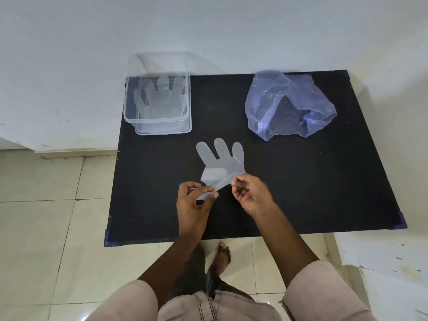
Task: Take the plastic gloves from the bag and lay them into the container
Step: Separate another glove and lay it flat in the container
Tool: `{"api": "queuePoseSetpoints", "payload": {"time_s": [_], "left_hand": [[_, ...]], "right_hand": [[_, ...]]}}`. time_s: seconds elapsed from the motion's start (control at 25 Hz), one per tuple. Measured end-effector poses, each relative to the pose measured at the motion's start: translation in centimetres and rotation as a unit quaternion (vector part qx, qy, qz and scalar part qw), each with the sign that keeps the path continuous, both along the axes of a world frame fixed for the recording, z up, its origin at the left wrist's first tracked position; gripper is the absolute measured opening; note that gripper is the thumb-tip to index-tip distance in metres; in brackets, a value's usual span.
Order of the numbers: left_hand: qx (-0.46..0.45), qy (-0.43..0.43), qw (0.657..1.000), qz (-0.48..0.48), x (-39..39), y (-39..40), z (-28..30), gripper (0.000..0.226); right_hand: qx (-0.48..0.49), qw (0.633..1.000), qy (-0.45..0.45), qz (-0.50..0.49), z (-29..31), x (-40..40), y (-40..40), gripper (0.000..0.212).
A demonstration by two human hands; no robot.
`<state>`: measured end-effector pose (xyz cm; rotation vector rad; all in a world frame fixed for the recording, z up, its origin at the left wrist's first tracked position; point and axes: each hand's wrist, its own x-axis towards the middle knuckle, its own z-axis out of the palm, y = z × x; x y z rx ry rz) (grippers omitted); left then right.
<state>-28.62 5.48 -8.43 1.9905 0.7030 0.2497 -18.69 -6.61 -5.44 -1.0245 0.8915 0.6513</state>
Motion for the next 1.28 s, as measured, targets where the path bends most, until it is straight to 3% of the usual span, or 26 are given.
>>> {"api": "queuePoseSetpoints", "payload": {"time_s": [0.16,0.28,0.4,0.48,0.56,0.64,0.72,0.76,0.84,1.0,1.12,1.28], "left_hand": [[0.013,-0.02,0.999,-0.043,0.7,1.4,0.5,0.01],[-0.031,-0.049,0.996,-0.07,1.4,2.5,1.9,0.011],[-0.093,-0.037,0.992,-0.078,2.8,3.7,3.1,0.012],[-0.119,-0.036,0.988,-0.091,3.9,4.5,3.6,0.018],[-0.119,-0.043,0.986,-0.108,4.6,5.3,4.1,0.018],[-0.109,-0.05,0.985,-0.123,5.0,5.9,4.6,0.01],[-0.105,-0.046,0.985,-0.131,5.4,6.3,5.1,0.007],[-0.105,-0.041,0.984,-0.136,5.6,6.4,5.4,0.006],[-0.111,-0.038,0.982,-0.148,6.0,6.5,5.9,0.005],[-0.139,-0.022,0.976,-0.166,6.5,7.3,6.7,0.005],[-0.181,-0.008,0.968,-0.174,6.6,7.8,6.7,0.007],[-0.236,-0.023,0.959,-0.158,6.6,8.1,7.0,0.01]], "right_hand": [[-0.014,0.999,-0.033,0.026,0.8,0.0,-0.2,0.008],[-0.075,0.991,-0.072,0.089,1.3,0.0,-0.5,0.015],[-0.185,0.952,-0.21,0.121,1.5,-0.4,-2.1,0.019],[-0.236,0.887,-0.346,0.193,1.3,-0.6,-3.9,0.042],[-0.308,0.782,-0.435,0.323,0.7,-0.2,-5.1,0.07],[-0.357,0.686,-0.494,0.398,0.4,0.7,-5.2,0.081],[-0.368,0.631,-0.536,0.423,0.7,1.6,-4.6,0.08],[-0.372,0.623,-0.546,0.42,0.9,2.0,-4.3,0.076],[-0.361,0.64,-0.563,0.378,1.5,2.5,-3.7,0.058],[-0.286,0.711,-0.567,0.302,2.6,2.7,-2.4,0.015],[-0.21,0.781,-0.514,0.286,3.1,2.8,-1.8,0.013],[-0.193,0.799,-0.495,0.282,3.8,3.0,-1.1,0.015]]}}
